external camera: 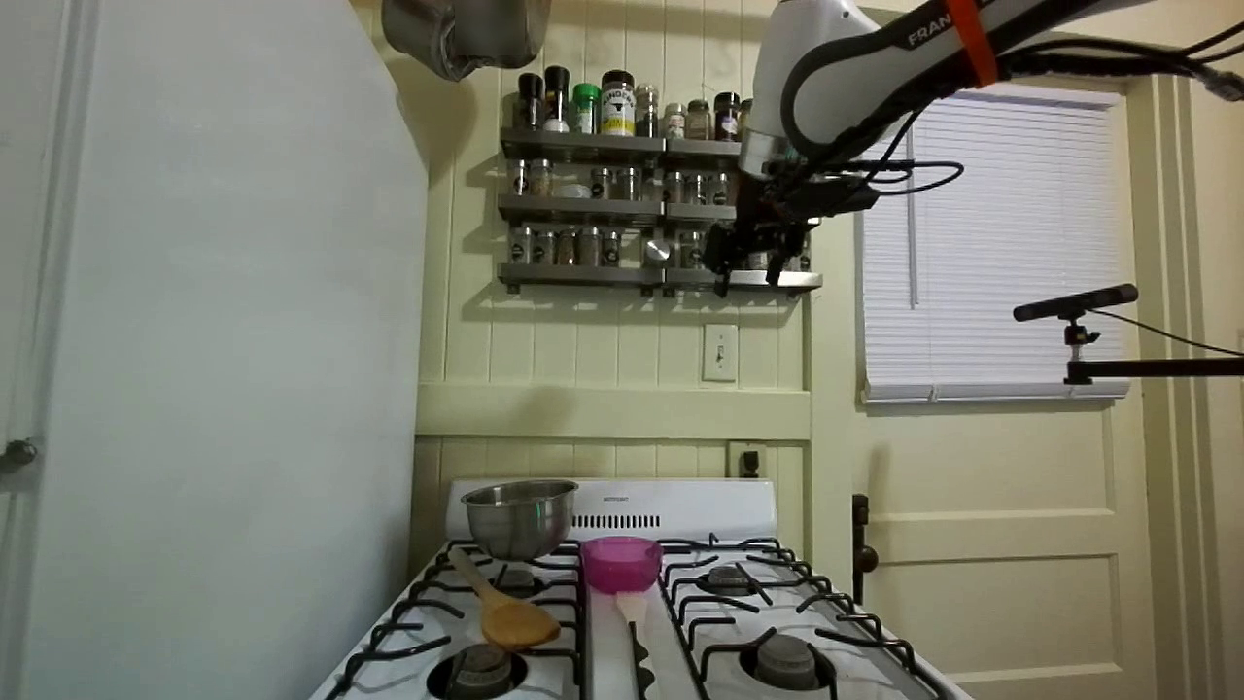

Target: Straighten up the fallen spice bottle

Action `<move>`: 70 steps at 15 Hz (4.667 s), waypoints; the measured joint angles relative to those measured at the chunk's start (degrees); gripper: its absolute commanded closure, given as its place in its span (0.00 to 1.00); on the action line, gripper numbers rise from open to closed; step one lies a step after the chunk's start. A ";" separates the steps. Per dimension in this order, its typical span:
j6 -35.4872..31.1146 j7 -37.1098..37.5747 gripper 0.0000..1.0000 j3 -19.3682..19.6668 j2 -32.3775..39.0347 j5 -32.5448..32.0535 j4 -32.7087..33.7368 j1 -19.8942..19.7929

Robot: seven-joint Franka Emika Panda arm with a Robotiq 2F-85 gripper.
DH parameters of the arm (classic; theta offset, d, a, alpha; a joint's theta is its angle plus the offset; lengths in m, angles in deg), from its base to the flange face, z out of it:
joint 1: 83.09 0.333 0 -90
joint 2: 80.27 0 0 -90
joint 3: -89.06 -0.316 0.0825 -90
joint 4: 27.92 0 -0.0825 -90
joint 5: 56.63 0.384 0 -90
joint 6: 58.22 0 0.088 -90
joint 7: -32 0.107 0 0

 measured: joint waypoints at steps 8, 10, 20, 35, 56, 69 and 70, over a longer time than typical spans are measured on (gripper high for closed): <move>-12.70 4.72 0.00 -1.05 4.48 -9.20 3.55 -4.63; -12.70 4.72 0.00 -1.06 4.36 -9.19 3.55 -4.49; -19.65 28.62 0.00 -4.16 8.99 -26.62 6.05 -11.61; -19.99 52.18 0.00 -10.45 23.26 -49.50 22.02 -15.46; -19.98 74.05 0.00 -12.28 30.05 -77.84 28.48 -14.36; -8.90 83.24 0.00 -3.32 29.67 -94.51 25.47 -2.90; -8.83 83.63 0.00 -1.83 29.69 -95.24 25.51 -1.40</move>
